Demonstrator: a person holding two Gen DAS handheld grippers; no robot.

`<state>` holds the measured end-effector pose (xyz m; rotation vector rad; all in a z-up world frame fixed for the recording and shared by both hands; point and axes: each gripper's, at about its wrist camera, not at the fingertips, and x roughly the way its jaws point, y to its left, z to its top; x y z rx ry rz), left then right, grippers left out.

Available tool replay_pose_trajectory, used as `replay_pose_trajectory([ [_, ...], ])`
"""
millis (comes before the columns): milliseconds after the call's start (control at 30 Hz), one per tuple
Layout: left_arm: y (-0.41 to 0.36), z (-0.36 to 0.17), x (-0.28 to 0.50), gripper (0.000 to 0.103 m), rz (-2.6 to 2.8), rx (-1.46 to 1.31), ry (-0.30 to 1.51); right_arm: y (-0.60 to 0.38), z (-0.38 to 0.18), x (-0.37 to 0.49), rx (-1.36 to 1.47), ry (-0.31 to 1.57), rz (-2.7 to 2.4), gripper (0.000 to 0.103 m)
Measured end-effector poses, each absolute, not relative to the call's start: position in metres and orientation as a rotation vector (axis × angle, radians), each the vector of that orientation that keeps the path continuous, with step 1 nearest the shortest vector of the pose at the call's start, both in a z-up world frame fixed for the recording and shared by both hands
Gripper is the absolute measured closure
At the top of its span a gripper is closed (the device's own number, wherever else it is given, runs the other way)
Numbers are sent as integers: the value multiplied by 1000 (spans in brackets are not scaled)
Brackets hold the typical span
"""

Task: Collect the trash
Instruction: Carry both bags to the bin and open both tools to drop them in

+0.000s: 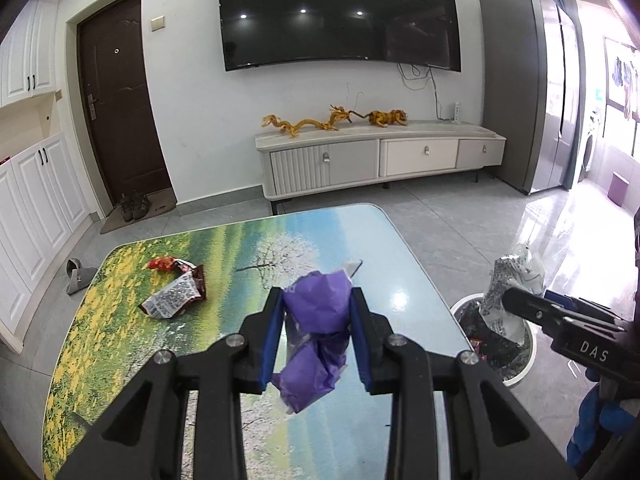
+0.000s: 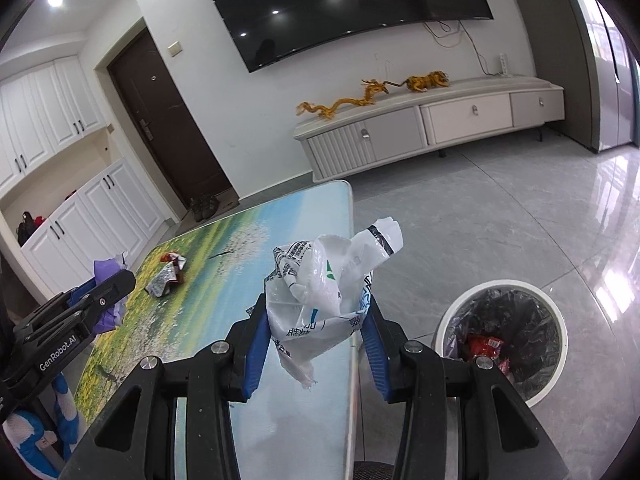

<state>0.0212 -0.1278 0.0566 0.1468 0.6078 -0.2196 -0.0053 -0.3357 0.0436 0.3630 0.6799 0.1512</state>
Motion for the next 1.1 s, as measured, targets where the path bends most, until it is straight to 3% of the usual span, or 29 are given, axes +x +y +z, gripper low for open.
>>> replay_pose_trajectory([
  [533,-236,7,90,73,-498,175,803,-427,-19,22,451,787,-97,62],
  [1100,-379,-50,146,70,-786,-2,1059,-512,-90,41,500,913,-328,58],
])
